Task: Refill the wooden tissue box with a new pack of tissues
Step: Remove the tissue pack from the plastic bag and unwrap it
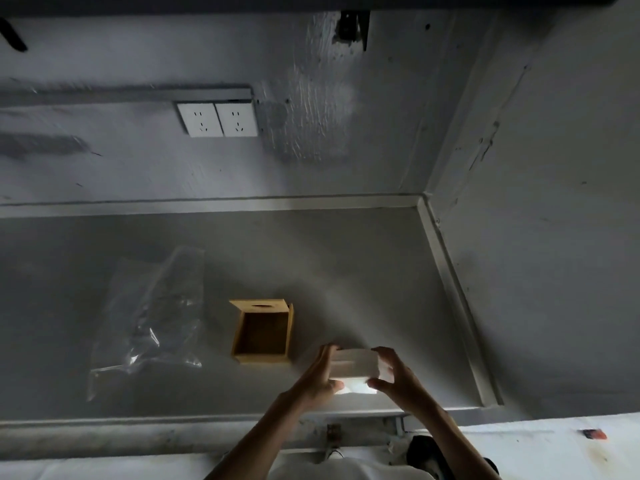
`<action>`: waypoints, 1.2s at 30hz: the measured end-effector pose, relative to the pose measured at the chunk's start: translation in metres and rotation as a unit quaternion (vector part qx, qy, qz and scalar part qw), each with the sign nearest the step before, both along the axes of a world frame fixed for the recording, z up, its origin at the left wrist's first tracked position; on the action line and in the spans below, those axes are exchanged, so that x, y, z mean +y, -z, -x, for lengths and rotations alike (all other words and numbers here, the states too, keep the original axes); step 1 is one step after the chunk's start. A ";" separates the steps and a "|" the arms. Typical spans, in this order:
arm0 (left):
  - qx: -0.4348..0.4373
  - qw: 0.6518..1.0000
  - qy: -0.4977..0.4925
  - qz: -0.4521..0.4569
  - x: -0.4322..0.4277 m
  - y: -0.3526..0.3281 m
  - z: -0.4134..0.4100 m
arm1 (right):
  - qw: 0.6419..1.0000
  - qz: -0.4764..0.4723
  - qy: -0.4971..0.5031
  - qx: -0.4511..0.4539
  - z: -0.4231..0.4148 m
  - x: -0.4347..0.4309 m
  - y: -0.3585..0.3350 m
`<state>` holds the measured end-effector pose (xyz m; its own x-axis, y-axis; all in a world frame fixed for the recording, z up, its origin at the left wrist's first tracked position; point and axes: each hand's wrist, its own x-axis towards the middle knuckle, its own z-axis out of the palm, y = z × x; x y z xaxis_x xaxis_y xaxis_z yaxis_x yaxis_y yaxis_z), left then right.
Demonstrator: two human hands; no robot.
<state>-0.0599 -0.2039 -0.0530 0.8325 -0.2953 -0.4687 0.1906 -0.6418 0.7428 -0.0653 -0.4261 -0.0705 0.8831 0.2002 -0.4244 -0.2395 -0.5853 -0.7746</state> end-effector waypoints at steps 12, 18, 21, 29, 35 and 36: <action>0.031 0.968 -0.247 0.012 -0.032 -0.009 -0.043 | 0.983 -0.017 0.178 0.040 -0.043 0.021 0.014; -0.008 0.968 -0.249 -0.036 -0.040 -0.002 -0.040 | 0.977 0.062 0.205 0.027 -0.040 0.022 -0.002; 0.012 0.964 -0.263 -0.035 -0.036 0.003 -0.043 | 0.978 0.047 0.198 0.044 -0.041 0.020 0.000; 0.006 0.980 -0.196 0.021 -0.014 0.025 -0.035 | 0.981 -0.027 0.192 -0.016 -0.018 0.011 -0.014; -0.125 0.989 -0.078 -0.014 -0.006 0.003 0.012 | 0.988 0.013 0.127 -0.089 0.019 0.015 -0.011; -0.135 0.988 -0.072 -0.018 -0.004 0.006 0.018 | 0.990 0.019 0.104 -0.098 0.024 0.015 -0.009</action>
